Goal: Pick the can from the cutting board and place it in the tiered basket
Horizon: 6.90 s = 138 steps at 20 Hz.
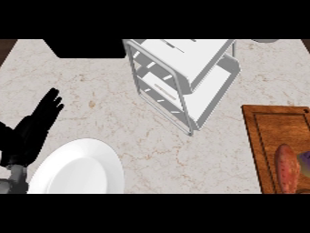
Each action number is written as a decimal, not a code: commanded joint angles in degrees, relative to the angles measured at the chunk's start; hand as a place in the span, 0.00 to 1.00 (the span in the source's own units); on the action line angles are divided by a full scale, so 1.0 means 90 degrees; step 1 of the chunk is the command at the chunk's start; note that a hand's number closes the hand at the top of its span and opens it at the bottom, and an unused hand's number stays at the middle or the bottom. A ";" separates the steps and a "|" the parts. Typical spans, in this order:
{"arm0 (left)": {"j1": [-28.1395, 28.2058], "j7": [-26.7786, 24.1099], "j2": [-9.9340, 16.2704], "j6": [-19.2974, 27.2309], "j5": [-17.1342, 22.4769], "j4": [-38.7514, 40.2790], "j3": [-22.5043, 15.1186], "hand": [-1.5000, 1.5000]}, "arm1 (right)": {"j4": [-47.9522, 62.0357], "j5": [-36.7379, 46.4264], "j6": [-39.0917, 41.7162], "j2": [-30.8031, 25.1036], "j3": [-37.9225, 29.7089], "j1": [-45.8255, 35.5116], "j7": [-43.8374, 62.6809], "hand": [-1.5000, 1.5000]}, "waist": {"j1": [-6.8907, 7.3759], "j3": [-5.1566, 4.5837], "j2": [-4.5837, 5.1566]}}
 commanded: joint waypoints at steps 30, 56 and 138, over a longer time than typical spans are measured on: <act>-0.0248 0.0622 -0.0780 -0.0499 -0.0840 -0.0245 0.0628 0.50 | 0.2511 0.2676 -0.0185 0.0847 -0.0196 -0.0762 -0.2387 1.00 | -0.0036 0.0000 -0.0006; -0.0112 0.0270 -0.0938 -0.0915 -0.1014 0.0121 0.0867 0.50 | -0.2565 0.2106 -0.0815 0.2526 -0.0368 -0.1363 -0.0062 1.00 | -0.0020 -0.0010 0.0001; 0.0215 0.0720 -0.1574 -0.1003 -0.1588 -0.0491 0.1293 0.50 | 0.2477 0.1308 -0.5258 0.3511 -0.1911 -0.6541 0.0285 0.00 | -0.0153 0.0004 -0.0056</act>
